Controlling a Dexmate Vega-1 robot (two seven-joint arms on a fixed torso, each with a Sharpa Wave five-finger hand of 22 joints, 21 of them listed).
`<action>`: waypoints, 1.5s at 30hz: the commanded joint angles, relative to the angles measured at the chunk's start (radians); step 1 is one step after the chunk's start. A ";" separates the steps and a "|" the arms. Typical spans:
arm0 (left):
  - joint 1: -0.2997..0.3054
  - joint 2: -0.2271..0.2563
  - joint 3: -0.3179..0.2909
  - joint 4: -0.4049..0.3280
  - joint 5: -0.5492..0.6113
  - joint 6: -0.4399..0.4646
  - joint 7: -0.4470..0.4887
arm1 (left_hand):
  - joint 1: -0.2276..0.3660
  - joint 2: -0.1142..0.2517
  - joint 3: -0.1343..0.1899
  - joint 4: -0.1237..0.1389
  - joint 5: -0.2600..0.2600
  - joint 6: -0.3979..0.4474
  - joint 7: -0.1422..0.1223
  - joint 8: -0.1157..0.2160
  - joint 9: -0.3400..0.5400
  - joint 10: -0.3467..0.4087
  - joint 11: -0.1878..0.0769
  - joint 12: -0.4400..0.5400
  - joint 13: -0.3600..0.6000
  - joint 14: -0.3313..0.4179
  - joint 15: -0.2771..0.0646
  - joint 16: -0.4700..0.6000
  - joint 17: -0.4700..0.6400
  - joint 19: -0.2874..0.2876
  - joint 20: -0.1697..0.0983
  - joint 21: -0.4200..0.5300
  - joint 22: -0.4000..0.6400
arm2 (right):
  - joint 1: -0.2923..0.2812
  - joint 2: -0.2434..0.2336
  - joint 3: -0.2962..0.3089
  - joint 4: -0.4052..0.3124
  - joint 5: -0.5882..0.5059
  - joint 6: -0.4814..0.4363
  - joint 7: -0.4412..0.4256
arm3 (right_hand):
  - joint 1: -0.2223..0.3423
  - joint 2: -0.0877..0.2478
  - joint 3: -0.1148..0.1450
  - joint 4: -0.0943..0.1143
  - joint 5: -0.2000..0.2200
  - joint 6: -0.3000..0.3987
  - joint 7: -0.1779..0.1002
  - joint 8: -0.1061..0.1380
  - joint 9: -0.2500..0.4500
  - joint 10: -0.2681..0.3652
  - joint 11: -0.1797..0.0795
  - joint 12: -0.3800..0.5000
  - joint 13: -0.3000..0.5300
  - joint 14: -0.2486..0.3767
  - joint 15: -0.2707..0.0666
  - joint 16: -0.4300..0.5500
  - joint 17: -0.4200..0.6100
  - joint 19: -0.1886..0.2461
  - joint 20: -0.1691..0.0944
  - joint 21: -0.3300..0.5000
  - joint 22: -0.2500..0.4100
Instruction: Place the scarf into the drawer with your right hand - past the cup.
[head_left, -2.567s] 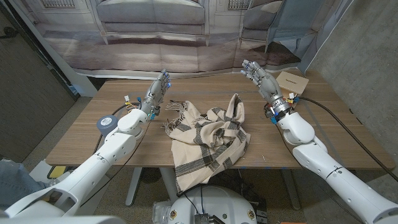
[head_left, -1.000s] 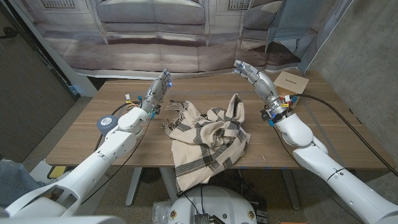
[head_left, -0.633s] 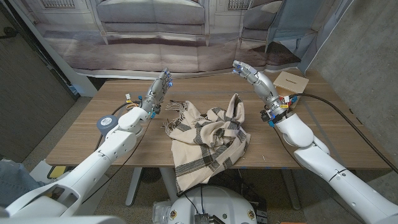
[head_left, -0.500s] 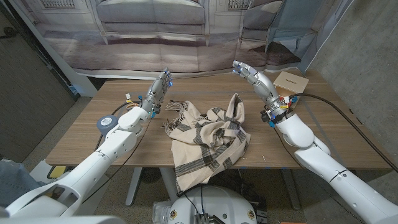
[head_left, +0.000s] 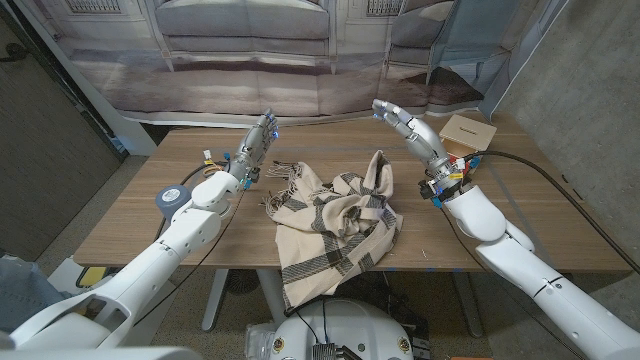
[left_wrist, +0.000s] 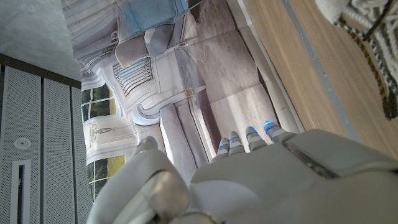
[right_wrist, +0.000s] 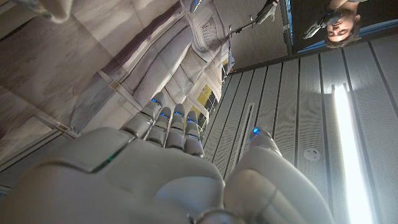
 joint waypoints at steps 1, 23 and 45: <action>-0.003 -0.002 0.005 0.002 0.005 0.007 0.001 | 0.008 0.005 -0.003 0.001 0.008 0.001 0.000 -0.005 0.002 0.001 -0.002 0.000 0.003 0.003 -0.002 0.000 0.001 -0.001 0.011 -0.003 0.003 | -0.016 -0.004 0.005 -0.018 -0.042 -0.007 -0.018 | 0.009 -0.004 -0.001 -0.006 0.005 0.003 -0.005 -0.001 0.002 0.009 -0.003 -0.001 0.004 0.008 -0.003 0.003 0.005 0.008 -0.006 0.006 0.002; 0.021 0.011 -0.005 -0.033 0.006 0.006 0.019 | 0.010 0.008 -0.009 0.002 0.008 0.005 -0.002 -0.007 0.002 0.004 -0.002 -0.003 0.003 0.005 -0.002 -0.001 0.002 0.000 0.010 -0.007 0.003 | -0.028 -0.009 0.005 -0.038 -0.112 -0.015 -0.039 | 0.011 -0.005 -0.002 -0.010 0.010 0.007 -0.012 -0.001 0.002 0.014 -0.008 -0.001 0.004 0.014 -0.008 0.003 0.005 0.001 -0.003 0.002 0.002; 0.039 0.022 -0.007 -0.068 0.010 0.024 0.040 | 0.012 0.010 -0.015 0.002 0.008 0.006 -0.004 -0.010 0.002 0.004 -0.004 -0.005 0.003 0.005 -0.005 -0.002 0.002 0.001 0.013 -0.010 0.004 | -0.074 -0.024 0.031 -0.086 -0.246 -0.051 -0.115 | 0.019 -0.004 -0.004 -0.019 0.021 -0.004 -0.077 -0.007 0.003 -0.009 -0.033 -0.013 0.005 0.023 -0.003 0.002 0.005 -0.012 0.036 -0.003 0.002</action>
